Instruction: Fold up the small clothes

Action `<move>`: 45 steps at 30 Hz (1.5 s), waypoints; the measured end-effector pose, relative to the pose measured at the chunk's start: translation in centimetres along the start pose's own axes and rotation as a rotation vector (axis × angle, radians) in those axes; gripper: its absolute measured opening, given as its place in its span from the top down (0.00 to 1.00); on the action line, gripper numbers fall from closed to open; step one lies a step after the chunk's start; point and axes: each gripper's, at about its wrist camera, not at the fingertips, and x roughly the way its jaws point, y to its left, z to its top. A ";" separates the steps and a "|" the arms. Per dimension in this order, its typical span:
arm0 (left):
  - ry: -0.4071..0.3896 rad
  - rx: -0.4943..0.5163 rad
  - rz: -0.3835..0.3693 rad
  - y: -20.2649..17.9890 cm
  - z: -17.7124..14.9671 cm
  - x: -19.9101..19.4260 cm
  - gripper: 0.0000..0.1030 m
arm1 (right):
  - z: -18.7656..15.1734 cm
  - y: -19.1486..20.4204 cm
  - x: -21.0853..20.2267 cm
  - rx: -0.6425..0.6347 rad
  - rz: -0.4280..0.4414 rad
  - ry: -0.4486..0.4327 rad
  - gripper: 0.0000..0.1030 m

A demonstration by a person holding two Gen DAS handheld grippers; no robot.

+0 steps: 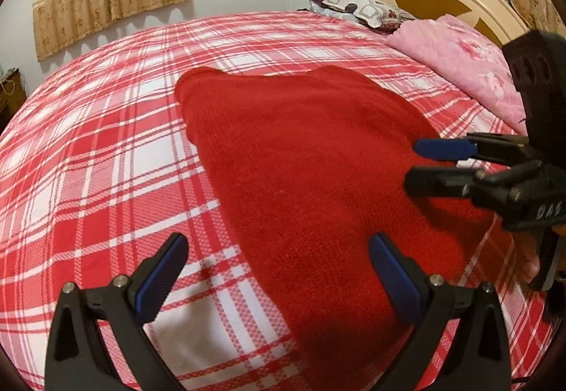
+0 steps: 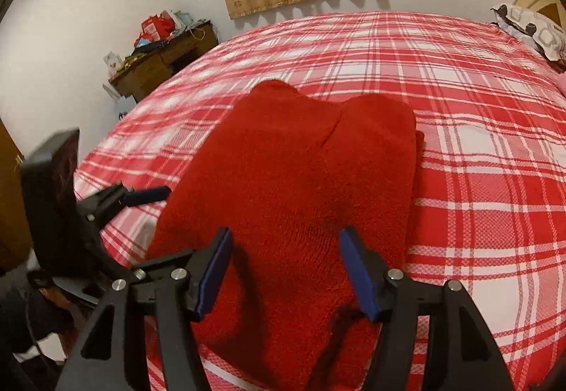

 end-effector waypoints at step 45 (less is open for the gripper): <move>0.085 -0.160 -0.183 1.6 1.2 2.8 0.02 | 4.5 -10.6 5.0 0.424 0.253 -0.024 0.60</move>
